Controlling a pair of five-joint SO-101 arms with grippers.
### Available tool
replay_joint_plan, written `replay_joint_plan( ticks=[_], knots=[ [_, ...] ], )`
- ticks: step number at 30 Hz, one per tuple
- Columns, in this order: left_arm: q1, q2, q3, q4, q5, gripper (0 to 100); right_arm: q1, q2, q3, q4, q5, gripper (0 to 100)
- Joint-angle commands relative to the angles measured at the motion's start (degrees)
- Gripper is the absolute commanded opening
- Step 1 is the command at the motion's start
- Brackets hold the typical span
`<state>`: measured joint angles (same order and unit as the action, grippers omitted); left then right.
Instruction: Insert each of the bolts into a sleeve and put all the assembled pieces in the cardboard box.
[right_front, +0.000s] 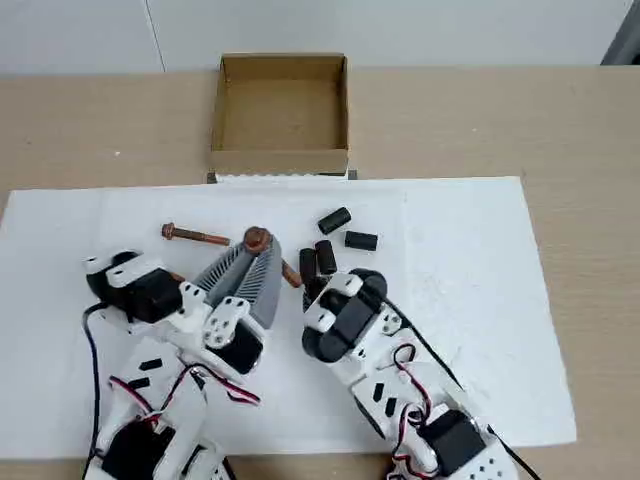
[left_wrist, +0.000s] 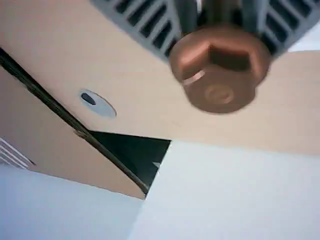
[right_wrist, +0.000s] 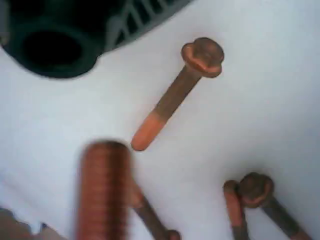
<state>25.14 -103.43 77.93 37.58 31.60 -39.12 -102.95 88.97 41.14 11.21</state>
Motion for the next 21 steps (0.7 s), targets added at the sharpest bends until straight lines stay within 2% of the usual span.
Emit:
replay_joint_plan(
  ticks=[1,16,21],
  knots=[
    [0.53,-0.79,-0.57,-1.76,0.44,1,-1.63,-0.92,-1.49,-1.54,1.58,0.3],
    [0.70,-0.79,3.56,-1.67,0.53,1,-2.07,-0.92,-4.84,-1.45,1.85,0.3],
    [0.70,-0.79,5.67,-1.67,3.25,1,-2.07,-0.92,-5.36,-1.27,1.85,0.3]
  ],
)
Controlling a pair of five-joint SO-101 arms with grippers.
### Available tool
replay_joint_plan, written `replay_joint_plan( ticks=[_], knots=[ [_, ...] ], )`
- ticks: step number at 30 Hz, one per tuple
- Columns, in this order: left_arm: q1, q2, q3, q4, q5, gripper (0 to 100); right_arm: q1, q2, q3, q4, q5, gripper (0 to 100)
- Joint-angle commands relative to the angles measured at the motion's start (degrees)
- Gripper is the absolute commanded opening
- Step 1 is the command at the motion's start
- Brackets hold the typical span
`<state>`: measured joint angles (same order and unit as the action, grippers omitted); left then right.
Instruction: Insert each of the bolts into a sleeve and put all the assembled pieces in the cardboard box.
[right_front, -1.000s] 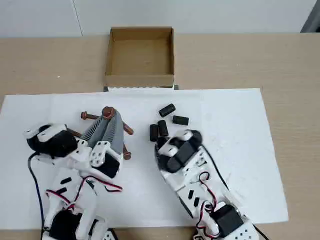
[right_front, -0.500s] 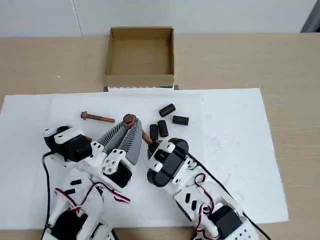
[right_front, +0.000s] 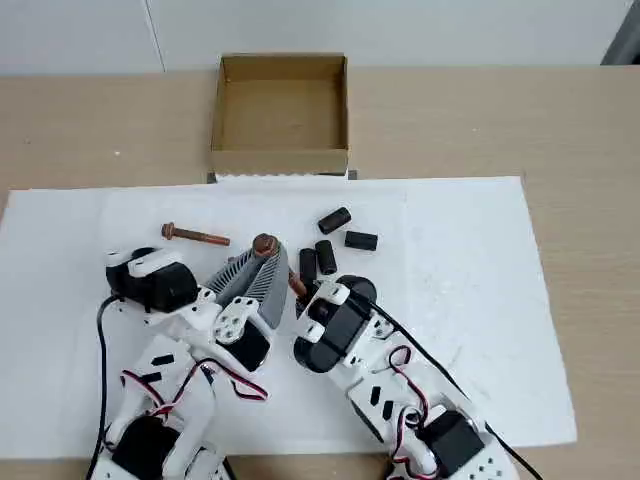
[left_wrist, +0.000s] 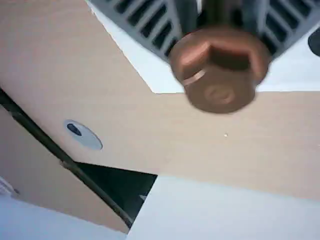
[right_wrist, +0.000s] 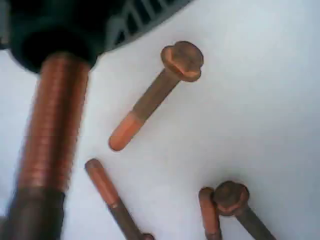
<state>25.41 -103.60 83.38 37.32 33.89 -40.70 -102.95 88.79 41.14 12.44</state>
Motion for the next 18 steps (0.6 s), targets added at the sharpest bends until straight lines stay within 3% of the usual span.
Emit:
replay_joint_plan(
  ticks=[1,9,18],
  knots=[
    [0.44,-0.62,0.57,-1.41,0.97,1,-0.48,-0.92,-5.27,-1.27,0.62,0.3],
    [2.02,-0.62,2.07,-1.05,1.05,1,-0.48,-0.92,-5.54,-1.19,0.62,0.3],
    [8.18,-0.62,2.59,8.88,0.79,1,-0.48,-0.92,-5.98,-1.54,0.62,0.3]
  ],
)
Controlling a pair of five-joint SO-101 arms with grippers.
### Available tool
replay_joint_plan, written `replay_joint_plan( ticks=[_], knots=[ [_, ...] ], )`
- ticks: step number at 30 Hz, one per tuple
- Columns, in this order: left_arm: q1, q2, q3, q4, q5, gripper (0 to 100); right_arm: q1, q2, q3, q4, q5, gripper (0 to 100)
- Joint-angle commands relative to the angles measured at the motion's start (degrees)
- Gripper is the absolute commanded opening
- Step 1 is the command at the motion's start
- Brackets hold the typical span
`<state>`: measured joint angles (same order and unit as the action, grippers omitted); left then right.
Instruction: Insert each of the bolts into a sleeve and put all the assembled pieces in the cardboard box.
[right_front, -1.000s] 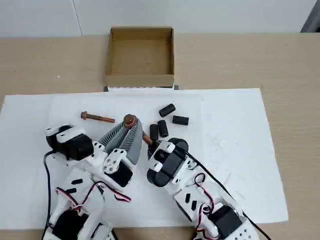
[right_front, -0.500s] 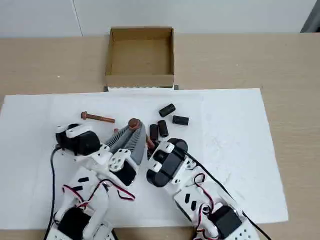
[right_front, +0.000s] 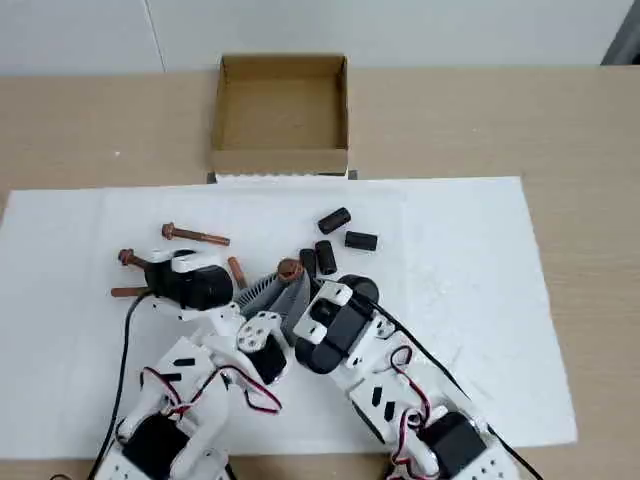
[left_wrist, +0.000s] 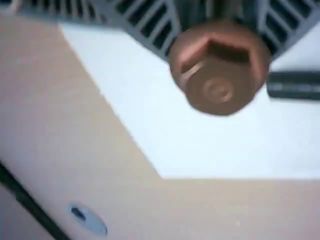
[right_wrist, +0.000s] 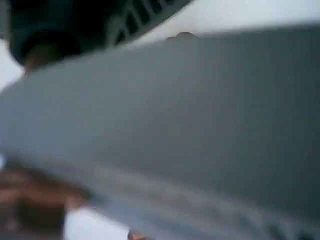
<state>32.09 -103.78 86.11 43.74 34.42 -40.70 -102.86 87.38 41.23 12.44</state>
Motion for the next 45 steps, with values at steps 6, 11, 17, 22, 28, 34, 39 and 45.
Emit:
replay_joint_plan(
  ticks=[6,11,17,22,28,34,39,45],
  knots=[
    [1.32,-0.44,-0.13,5.36,0.18,1,-0.40,-1.01,-5.01,-1.36,0.62,0.3],
    [1.23,-0.44,-0.22,5.01,-4.22,2,-0.31,-1.01,-5.10,-1.27,0.62,0.3],
    [1.14,-0.44,-0.40,5.27,-5.54,15,-0.31,-1.01,-4.75,-1.19,0.62,0.3],
    [1.14,-0.44,-0.66,5.10,-5.63,15,-0.31,-1.01,-4.66,-1.19,0.62,0.3],
    [-0.53,-0.44,-4.97,5.36,-5.71,15,-0.22,-1.01,-4.13,-1.19,0.62,0.3],
    [-4.92,-0.44,-9.01,5.45,-9.41,15,-0.22,-0.92,-3.87,-1.19,0.44,0.3],
    [-6.95,-0.44,-11.12,5.45,-12.13,8,0.66,-1.01,-3.52,-1.19,0.18,0.3],
    [-12.40,-0.44,-12.09,5.10,-17.05,0,9.01,-0.48,-3.43,-1.10,-3.60,0.3]
  ],
)
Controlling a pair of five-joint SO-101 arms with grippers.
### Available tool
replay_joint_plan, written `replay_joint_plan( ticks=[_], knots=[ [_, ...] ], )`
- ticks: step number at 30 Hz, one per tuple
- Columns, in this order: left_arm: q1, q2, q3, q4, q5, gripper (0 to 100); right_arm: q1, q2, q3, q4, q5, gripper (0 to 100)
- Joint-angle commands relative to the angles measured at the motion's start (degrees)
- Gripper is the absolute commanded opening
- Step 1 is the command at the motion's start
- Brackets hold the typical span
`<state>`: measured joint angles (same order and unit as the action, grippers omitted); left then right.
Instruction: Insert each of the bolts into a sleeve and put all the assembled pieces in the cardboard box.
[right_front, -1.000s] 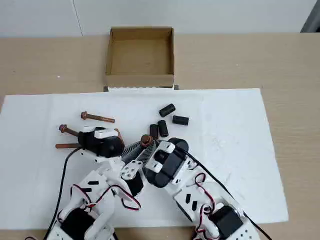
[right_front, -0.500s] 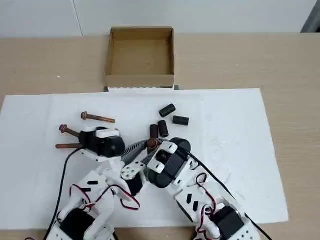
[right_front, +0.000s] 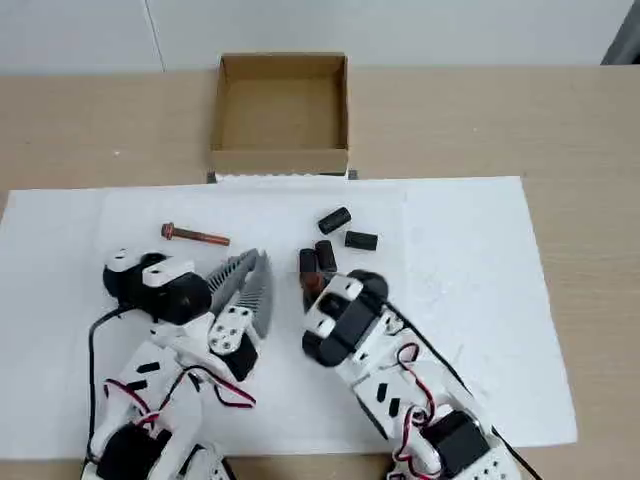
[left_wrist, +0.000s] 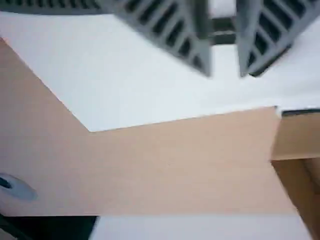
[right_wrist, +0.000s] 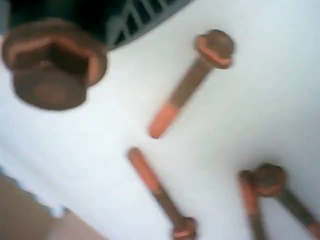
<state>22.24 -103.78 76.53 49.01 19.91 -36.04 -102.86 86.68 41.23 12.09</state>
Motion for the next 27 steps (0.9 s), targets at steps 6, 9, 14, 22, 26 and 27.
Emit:
replay_joint_plan(
  ticks=[6,9,14,22,26,27],
  knots=[
    [-12.66,-0.44,-1.01,0.18,-10.55,1,12.62,-0.75,-2.90,5.76,-12.31,0.3],
    [-17.14,-0.44,2.42,0.26,-12.22,1,15.08,-0.40,-3.16,6.90,-16.97,0.3],
    [-21.01,-0.44,7.96,0.26,-12.48,1,15.43,0.66,-4.84,6.90,-20.40,0.3],
    [-24.00,-0.44,15.25,0.18,-12.66,1,15.43,27.03,-22.95,3.65,-25.23,0.3],
    [-24.09,-0.44,18.42,0.09,-12.66,1,15.43,45.05,-36.84,0.13,-25.23,0.3],
    [-24.09,-0.44,18.95,0.09,-12.66,1,15.43,49.27,-40.18,-0.84,-25.14,0.3]
  ],
)
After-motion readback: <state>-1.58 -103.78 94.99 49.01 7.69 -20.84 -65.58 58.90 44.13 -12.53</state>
